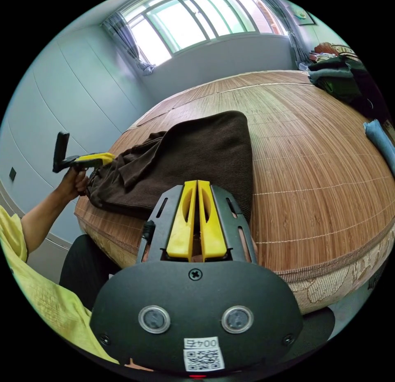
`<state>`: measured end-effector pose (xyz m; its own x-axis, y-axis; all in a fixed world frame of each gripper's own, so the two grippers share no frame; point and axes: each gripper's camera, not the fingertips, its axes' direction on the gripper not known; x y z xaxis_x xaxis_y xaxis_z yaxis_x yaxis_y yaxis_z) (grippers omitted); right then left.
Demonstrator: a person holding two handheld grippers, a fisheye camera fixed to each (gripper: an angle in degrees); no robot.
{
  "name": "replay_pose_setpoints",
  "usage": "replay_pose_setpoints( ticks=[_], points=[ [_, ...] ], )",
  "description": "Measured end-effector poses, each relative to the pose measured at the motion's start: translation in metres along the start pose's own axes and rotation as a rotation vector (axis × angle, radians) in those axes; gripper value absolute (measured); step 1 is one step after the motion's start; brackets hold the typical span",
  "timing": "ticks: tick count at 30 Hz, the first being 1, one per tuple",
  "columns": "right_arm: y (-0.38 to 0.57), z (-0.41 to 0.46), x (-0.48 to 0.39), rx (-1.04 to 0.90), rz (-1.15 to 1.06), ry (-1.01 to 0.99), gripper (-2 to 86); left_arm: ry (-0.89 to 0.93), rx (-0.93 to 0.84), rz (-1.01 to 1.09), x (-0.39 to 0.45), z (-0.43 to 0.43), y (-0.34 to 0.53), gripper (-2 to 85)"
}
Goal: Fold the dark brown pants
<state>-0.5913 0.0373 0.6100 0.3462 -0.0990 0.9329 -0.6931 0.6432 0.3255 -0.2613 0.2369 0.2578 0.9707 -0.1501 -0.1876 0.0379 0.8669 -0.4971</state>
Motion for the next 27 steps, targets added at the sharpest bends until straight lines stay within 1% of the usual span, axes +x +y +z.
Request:
replay_pose_setpoints(
  ticks=[2,5,7,8,10,11,13,15,17,18,20,21,22,23,25,27],
  points=[
    [0.000,0.000,-0.001,-0.002,-0.001,0.005,-0.7,-0.051,-0.039,0.117,0.047,0.013,0.002,13.3],
    [-0.001,0.000,-0.003,-0.004,-0.002,0.014,-0.7,-0.070,-0.075,0.162,0.080,0.035,-0.008,15.0],
    [-0.001,0.000,-0.003,-0.005,-0.001,0.015,-0.7,-0.074,-0.119,0.166,0.088,0.051,-0.019,14.1],
    [-0.002,0.000,-0.003,-0.005,-0.001,0.015,-0.7,-0.104,-0.182,0.171,0.091,0.065,-0.025,11.4],
    [-0.002,0.000,-0.003,-0.006,-0.001,0.017,-0.7,-0.139,-0.252,0.204,0.095,0.078,-0.030,7.3],
    [-0.003,0.000,-0.003,-0.007,-0.001,0.017,-0.7,-0.185,-0.219,0.196,0.095,0.069,-0.033,5.7],
    [-0.003,0.001,-0.003,-0.007,-0.001,0.016,-0.7,-0.215,-0.142,0.144,0.085,0.044,-0.041,5.3],
    [-0.004,0.001,-0.003,-0.006,-0.001,0.017,-0.7,-0.209,-0.068,0.034,0.059,0.015,-0.049,5.6],
    [-0.006,0.001,-0.003,-0.007,-0.001,0.016,-0.7,-0.226,-0.007,-0.173,0.005,-0.010,-0.051,7.0],
    [-0.006,0.002,-0.003,-0.007,-0.001,0.016,-0.6,-0.216,-0.014,-0.223,-0.010,-0.012,-0.050,7.4],
    [-0.008,0.002,-0.003,-0.007,-0.001,0.016,-0.5,-0.138,-0.076,-0.412,-0.059,-0.008,-0.038,8.4],
    [-0.008,0.003,-0.003,-0.007,0.000,0.016,-0.5,-0.115,-0.071,-0.450,-0.065,-0.007,-0.033,8.4],
    [-0.009,0.003,-0.003,-0.007,0.000,0.014,-0.3,-0.079,-0.015,-0.489,-0.066,-0.009,-0.023,7.9],
    [-0.011,0.004,-0.002,-0.007,0.001,0.012,-0.1,-0.048,0.056,-0.478,-0.054,-0.009,-0.015,6.9],
    [-0.013,0.004,-0.001,-0.008,0.012,0.005,0.8,-0.016,0.107,-0.397,-0.024,0.003,-0.013,4.4],
    [-0.017,0.004,0.001,-0.015,0.018,-0.020,3.3,-0.035,0.091,-0.293,0.008,0.027,-0.015,2.8]
  ],
)
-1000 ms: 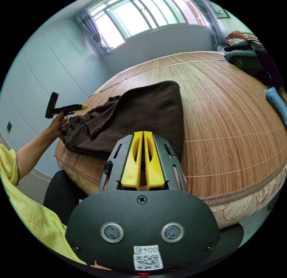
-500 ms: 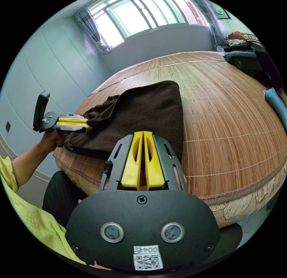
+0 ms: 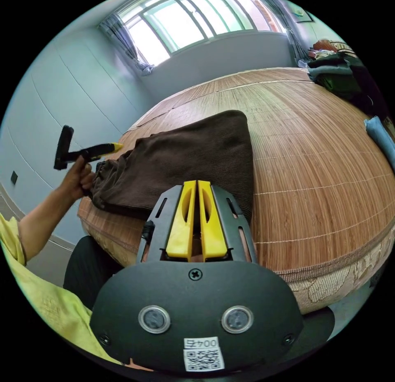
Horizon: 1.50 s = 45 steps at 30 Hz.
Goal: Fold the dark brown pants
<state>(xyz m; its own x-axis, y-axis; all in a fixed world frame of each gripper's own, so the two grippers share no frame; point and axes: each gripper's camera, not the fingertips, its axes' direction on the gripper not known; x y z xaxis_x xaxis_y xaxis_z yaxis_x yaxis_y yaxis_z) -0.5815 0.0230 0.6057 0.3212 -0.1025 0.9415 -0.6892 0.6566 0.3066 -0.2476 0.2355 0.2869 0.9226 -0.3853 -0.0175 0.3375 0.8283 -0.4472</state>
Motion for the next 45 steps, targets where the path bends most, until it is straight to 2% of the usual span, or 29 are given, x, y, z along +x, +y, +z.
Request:
replay_pose_setpoints(
  ticks=[2,4,6,9,11,14,18,20,23,25,27,29,32,37,40,45],
  points=[
    [-0.015,-0.005,-0.007,-0.056,-0.059,-0.064,8.7,-0.106,-0.066,0.087,0.025,0.035,0.009,1.7],
    [-0.033,-0.016,-0.015,-0.062,-0.137,-0.019,12.4,-0.177,-0.160,0.140,0.029,0.066,0.019,1.2],
    [-0.060,-0.025,-0.008,-0.045,-0.154,0.041,16.1,-0.189,-0.103,0.145,0.027,0.068,0.031,0.9],
    [-0.121,-0.016,0.044,-0.145,-0.014,-0.017,18.2,-0.082,-0.102,0.081,0.007,0.070,0.035,0.7],
    [-0.154,0.013,0.094,-0.245,0.127,-0.182,17.9,0.022,-0.103,0.027,-0.012,0.074,0.038,0.6],
    [-0.171,0.048,0.121,-0.319,0.213,-0.341,16.8,0.068,-0.100,0.004,-0.021,0.076,0.043,0.6],
    [-0.180,0.077,0.108,-0.393,0.182,-0.295,12.3,0.005,-0.089,0.041,-0.012,0.078,0.049,0.6],
    [-0.188,0.079,0.087,-0.398,0.107,-0.132,6.2,-0.016,-0.084,0.054,-0.009,0.080,0.053,0.6],
    [-0.197,0.090,0.082,-0.427,0.062,0.082,4.3,-0.025,-0.079,0.061,-0.008,0.082,0.058,0.6],
    [-0.200,0.095,0.095,-0.428,0.153,-0.003,5.1,-0.025,-0.081,0.060,-0.009,0.083,0.060,0.6],
    [-0.207,0.091,0.089,-0.451,0.157,0.030,6.7,-0.020,-0.080,0.057,-0.011,0.084,0.063,0.6],
    [-0.216,0.076,0.049,-0.489,0.045,0.152,11.7,-0.012,-0.078,0.054,-0.013,0.086,0.067,0.6],
    [-0.211,0.078,-0.018,-0.614,-0.123,0.052,16.6,-0.006,-0.076,0.051,-0.016,0.087,0.073,0.7],
    [-0.181,0.136,-0.092,-0.845,-0.300,0.143,17.8,-0.023,-0.076,0.059,-0.016,0.088,0.081,0.6],
    [-0.168,0.188,-0.097,-0.966,-0.288,0.207,16.1,-0.036,-0.080,0.064,-0.016,0.088,0.087,0.6],
    [-0.175,0.217,-0.108,-0.987,-0.279,0.278,15.4,0.037,-0.091,-0.013,-0.034,0.074,0.101,0.3]
  ],
)
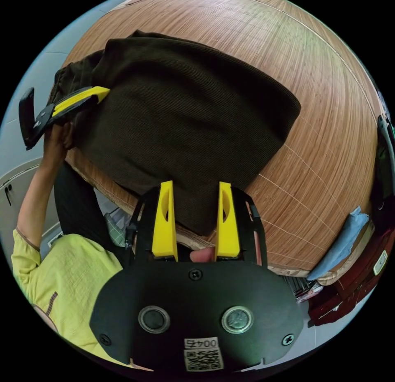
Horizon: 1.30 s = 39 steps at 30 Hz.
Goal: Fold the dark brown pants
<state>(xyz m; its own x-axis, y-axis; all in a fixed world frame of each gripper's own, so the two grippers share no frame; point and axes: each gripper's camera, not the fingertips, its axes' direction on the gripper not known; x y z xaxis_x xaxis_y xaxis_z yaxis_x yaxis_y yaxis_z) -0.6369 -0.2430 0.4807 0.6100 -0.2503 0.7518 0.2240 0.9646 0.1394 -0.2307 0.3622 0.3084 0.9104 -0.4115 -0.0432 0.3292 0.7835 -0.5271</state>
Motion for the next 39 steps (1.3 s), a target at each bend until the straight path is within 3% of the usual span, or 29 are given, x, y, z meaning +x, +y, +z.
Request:
replay_pose_setpoints(
  ticks=[12,14,23,39],
  points=[
    [-0.037,0.009,-0.023,-0.050,0.030,0.029,14.9,-0.059,0.233,-0.197,-0.014,-0.126,0.268,0.2],
    [-0.046,0.012,-0.031,-0.082,0.039,0.054,15.2,-0.008,0.346,-0.268,-0.025,-0.147,0.309,0.1],
    [-0.047,0.018,-0.036,-0.028,0.056,0.020,15.6,0.101,0.425,-0.458,-0.071,-0.145,0.354,0.1],
    [-0.048,0.030,-0.047,-0.010,0.049,0.031,15.6,0.111,0.395,-0.474,-0.103,-0.138,0.375,0.4]
  ],
)
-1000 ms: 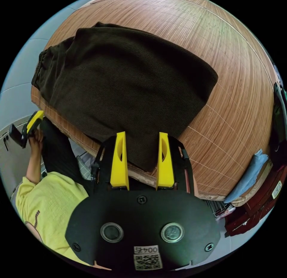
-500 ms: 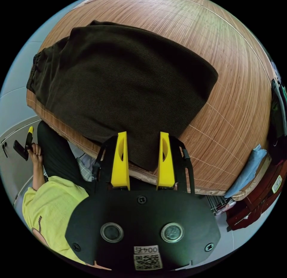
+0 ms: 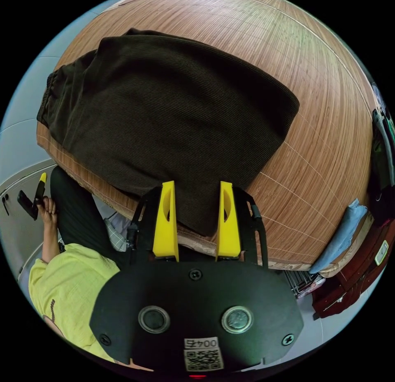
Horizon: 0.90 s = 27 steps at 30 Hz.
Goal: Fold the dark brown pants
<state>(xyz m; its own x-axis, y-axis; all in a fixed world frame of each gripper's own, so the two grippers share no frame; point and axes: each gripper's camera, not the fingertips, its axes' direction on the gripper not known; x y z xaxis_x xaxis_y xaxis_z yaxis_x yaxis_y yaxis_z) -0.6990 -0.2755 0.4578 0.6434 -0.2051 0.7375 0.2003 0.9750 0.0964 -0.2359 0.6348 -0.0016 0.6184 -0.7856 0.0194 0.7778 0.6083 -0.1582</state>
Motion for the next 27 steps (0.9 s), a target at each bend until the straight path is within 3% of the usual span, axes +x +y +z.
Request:
replay_pose_setpoints(
  ticks=[6,11,16,27],
  points=[
    [0.004,0.003,-0.002,0.017,-0.001,-0.002,15.6,0.006,-0.030,-0.011,-0.016,0.002,-0.005,2.0],
    [0.002,0.005,-0.004,0.005,-0.003,0.000,15.6,0.166,0.076,-0.158,-0.064,-0.008,-0.037,12.1],
    [0.003,0.006,-0.005,0.003,-0.003,-0.001,15.6,0.175,0.132,-0.293,-0.108,-0.013,-0.074,19.2],
    [0.008,0.004,-0.007,0.008,-0.013,-0.002,15.6,0.132,0.102,-0.463,-0.158,0.013,-0.104,19.4]
  ],
)
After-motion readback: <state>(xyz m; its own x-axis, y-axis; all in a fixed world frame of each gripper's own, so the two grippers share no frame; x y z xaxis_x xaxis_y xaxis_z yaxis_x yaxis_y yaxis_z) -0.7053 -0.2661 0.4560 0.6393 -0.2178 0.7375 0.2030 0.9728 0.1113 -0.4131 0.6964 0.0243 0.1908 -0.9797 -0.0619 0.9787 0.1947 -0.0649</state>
